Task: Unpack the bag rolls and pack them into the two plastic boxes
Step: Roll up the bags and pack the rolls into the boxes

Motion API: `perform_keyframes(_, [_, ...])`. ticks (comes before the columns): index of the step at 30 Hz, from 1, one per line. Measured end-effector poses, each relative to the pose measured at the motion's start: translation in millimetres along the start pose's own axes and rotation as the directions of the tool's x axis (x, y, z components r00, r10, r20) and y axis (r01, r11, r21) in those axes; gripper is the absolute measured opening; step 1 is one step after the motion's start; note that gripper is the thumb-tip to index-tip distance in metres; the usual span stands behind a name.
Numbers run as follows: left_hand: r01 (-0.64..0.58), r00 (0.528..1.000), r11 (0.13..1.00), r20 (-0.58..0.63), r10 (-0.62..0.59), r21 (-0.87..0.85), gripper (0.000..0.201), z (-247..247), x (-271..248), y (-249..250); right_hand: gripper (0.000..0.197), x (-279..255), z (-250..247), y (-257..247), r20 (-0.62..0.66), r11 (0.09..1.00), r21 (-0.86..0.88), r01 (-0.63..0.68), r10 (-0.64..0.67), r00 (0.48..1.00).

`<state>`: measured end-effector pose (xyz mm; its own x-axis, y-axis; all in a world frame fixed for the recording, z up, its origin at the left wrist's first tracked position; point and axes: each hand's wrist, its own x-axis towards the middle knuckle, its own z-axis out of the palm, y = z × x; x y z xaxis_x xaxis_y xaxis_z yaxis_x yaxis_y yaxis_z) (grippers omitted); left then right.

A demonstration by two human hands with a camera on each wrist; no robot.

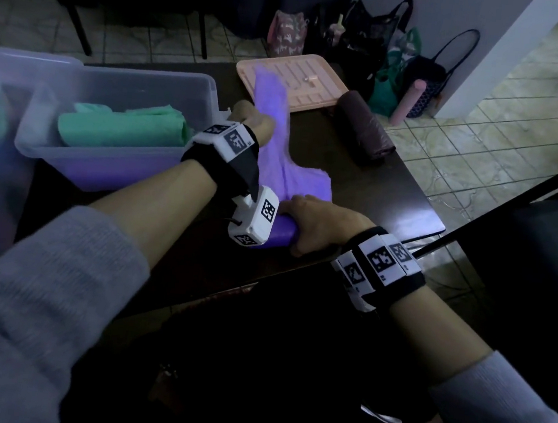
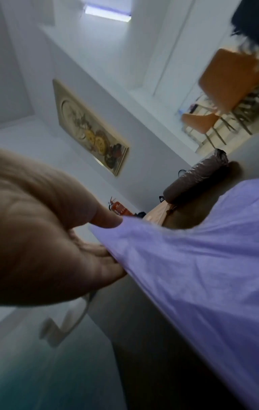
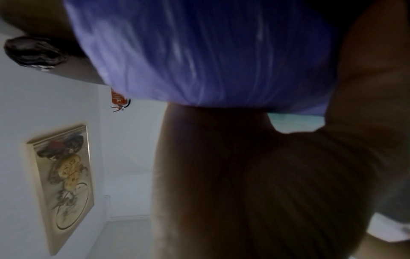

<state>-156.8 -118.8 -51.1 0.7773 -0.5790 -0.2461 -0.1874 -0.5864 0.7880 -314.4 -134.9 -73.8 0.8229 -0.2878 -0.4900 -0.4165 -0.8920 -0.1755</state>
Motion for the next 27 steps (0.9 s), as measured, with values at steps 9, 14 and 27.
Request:
perform_keyframes(9, [-0.429,0.877,0.671,0.457,0.149,0.605,0.047,26,-18,-25,0.072,1,0,-2,-0.026,1.000,0.003,0.001,-0.001,1.000])
perform_keyframes(14, [-0.491,0.810,0.603,0.585,0.049,0.629,0.078,28,-11,-53,0.070,-1,-2,-5,0.012,0.999,0.041,-0.003,0.002,1.000])
perform_keyframes(27, [-0.479,0.818,0.590,0.574,0.032,0.650,0.088,30,-13,-53,0.072,4,8,-14,-0.006,0.995,0.060,0.081,-0.081,0.997])
